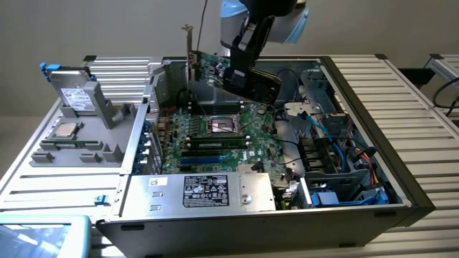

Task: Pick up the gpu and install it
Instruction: 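Insert the gpu into the slot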

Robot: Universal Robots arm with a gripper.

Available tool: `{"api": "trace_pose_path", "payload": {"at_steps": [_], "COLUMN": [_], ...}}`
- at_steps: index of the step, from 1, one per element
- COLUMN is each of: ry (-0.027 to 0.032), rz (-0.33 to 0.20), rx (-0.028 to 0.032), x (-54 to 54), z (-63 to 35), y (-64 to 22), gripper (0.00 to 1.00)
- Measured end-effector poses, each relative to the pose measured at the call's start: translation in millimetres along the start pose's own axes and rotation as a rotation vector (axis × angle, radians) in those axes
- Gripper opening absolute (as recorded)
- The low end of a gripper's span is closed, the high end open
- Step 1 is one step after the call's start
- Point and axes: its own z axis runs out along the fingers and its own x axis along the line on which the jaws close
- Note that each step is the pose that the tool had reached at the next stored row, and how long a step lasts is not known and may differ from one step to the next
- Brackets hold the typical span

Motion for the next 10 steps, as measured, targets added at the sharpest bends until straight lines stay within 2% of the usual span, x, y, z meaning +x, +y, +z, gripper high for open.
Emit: {"api": "trace_pose_path", "payload": {"at_steps": [7,10], "ry": [0.0226,0.0306], "rz": [-0.126,-0.180], "rx": [0.0038,0.0105], "x": [0.0,0.0], "z": [1.5,2.8], "y": [-0.4,-0.5], "gripper": [0.28,0.28]}}
